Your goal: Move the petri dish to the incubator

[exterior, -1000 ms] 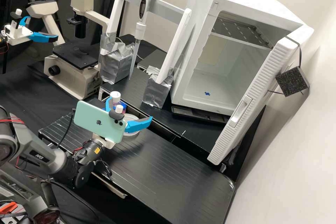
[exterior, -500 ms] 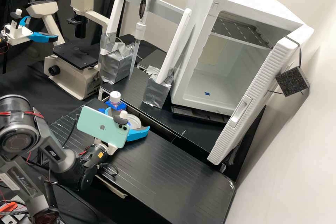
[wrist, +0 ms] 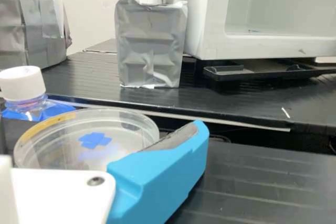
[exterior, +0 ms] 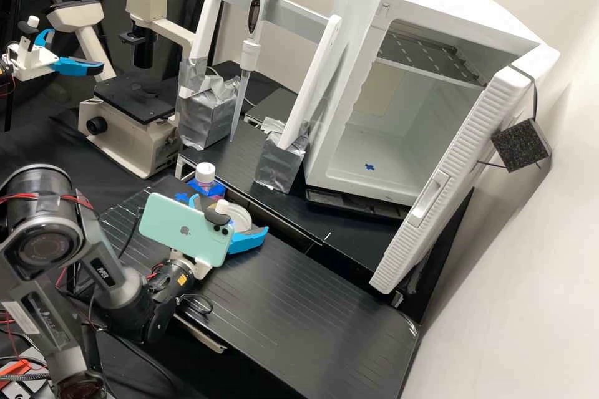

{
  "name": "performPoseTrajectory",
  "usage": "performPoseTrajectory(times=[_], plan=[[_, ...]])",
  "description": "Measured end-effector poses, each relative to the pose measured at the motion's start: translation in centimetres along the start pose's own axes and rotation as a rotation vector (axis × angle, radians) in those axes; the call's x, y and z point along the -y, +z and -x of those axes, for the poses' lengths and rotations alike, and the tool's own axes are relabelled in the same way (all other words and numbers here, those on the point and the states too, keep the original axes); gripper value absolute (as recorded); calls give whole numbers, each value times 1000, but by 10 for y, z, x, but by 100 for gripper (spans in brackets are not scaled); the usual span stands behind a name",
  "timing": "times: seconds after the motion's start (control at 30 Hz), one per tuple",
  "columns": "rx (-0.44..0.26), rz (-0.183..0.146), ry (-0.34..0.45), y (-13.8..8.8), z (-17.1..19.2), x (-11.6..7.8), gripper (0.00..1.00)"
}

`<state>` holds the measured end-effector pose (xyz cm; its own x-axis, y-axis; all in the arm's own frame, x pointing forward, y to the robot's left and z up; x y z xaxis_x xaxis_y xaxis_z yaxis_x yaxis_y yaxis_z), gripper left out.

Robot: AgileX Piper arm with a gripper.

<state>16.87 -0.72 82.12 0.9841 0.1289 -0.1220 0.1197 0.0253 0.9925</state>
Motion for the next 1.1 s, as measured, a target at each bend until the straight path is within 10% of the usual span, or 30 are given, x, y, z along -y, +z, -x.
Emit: performPoseTrajectory(times=[1.1], plan=[[3,52,-1,3,-1,1,100]])
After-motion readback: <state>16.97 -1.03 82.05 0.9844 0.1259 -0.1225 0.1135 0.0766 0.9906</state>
